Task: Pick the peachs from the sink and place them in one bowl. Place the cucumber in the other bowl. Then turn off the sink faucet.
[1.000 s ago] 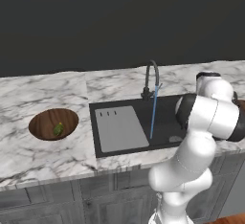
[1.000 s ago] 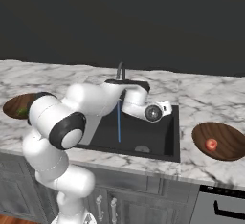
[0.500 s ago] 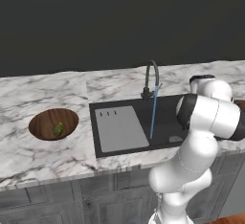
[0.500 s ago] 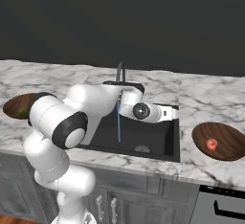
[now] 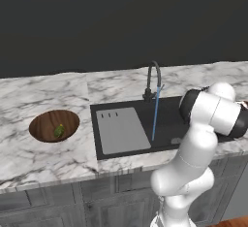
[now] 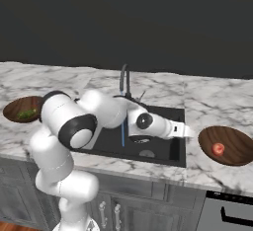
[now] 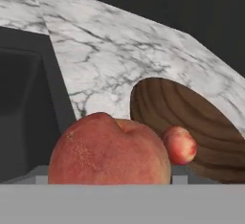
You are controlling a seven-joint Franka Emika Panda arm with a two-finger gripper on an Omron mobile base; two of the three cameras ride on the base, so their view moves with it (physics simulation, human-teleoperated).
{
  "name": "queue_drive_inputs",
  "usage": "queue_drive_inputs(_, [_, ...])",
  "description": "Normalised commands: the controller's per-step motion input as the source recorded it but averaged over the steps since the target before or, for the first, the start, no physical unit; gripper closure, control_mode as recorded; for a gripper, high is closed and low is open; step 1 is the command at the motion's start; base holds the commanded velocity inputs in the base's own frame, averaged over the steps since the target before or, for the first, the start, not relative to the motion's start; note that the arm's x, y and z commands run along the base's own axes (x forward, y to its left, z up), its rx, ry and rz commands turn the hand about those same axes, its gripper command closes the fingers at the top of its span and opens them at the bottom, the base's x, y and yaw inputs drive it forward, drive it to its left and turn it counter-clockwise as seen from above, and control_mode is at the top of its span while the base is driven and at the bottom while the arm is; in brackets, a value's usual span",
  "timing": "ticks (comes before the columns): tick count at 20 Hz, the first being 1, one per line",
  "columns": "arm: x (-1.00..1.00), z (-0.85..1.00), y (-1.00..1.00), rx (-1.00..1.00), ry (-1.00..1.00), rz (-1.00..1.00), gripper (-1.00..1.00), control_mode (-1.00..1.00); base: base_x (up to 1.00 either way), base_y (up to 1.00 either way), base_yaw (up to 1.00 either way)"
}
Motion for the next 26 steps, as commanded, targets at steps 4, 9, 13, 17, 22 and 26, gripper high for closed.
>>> queue_drive_inputs(4, [-0.22, 0.92, -0.56, 0.14, 0.25, -0.18, 1.00, -1.00, 0.00, 0.00, 0.00])
queue_drive_inputs(9, [0.00, 1.00, -0.06, 0.07, 0.11, -0.08, 1.00, -1.00, 0.00, 0.00, 0.00])
queue_drive_inputs(13, [0.00, 1.00, 0.00, 0.02, 0.05, -0.01, 1.00, -1.00, 0.00, 0.00, 0.00])
queue_drive_inputs(17, [0.00, 1.00, 0.00, 0.04, 0.14, 0.00, 1.00, -1.00, 0.00, 0.00, 0.00])
queue_drive_inputs(22, [0.00, 1.00, 0.00, 0.04, 0.28, 0.00, 1.00, -1.00, 0.00, 0.00, 0.00])
queue_drive_inputs(26, [0.00, 1.00, 0.00, 0.03, 0.27, 0.00, 1.00, -1.00, 0.00, 0.00, 0.00])
